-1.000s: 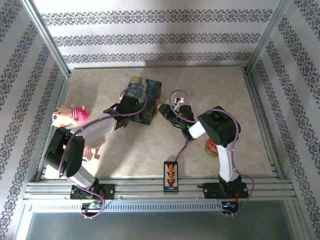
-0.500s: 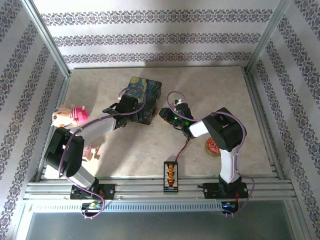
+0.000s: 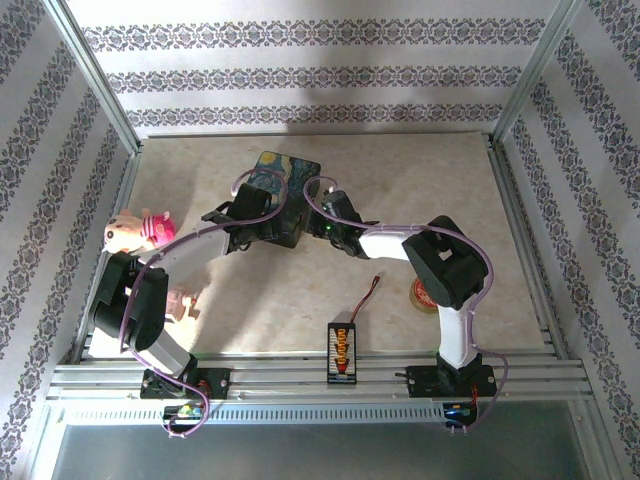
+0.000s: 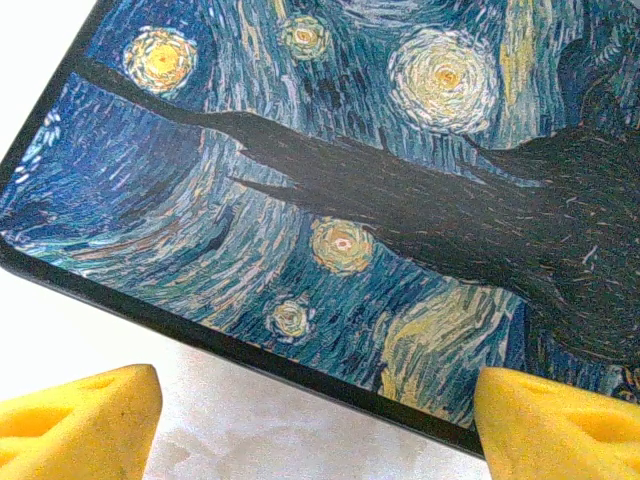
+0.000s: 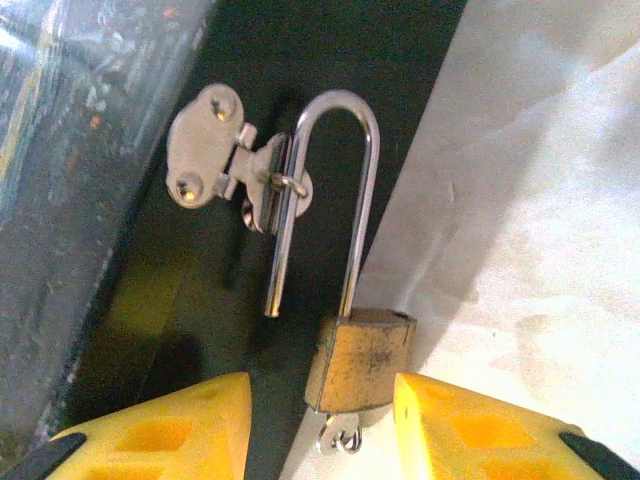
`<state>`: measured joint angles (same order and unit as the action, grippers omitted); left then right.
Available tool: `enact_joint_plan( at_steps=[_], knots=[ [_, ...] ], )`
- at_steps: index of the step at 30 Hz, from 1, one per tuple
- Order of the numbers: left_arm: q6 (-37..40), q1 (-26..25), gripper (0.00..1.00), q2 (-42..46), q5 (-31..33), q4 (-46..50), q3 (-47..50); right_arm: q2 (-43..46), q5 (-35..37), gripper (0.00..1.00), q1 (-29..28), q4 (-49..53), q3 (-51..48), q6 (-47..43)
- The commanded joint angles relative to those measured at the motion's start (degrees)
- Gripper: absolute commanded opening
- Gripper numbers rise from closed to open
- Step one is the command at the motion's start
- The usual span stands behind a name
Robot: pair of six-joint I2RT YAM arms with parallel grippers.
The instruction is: Unlock a padlock with a key
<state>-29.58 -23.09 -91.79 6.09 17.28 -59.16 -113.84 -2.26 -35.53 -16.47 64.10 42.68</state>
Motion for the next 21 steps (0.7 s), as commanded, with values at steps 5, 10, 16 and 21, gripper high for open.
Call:
enact_joint_plan(
  at_steps=[5,10,16,21],
  knots=[
    [1.0,1.8,0.8,-1.9,0.9,6.1,2.0,-2.4,4.2,0.42,-1.3,7.0,4.7,-3.1],
    [0.8,1.9,0.79,-2.0,0.3,5.9,2.4,-3.9,5.3,0.42,-1.8,10.0,6.6,-3.6],
    [0.7,1.8,0.79,-2.2,-0.1,5.7,2.2,-4.6,7.8,0.42,-2.5,14.0,8.3,-5.2],
    [0.9,1.8,0.79,-2.3,0.1,5.9,2.3,-4.9,8.0,0.42,-2.6,15.2,9.1,-6.0]
  ],
)
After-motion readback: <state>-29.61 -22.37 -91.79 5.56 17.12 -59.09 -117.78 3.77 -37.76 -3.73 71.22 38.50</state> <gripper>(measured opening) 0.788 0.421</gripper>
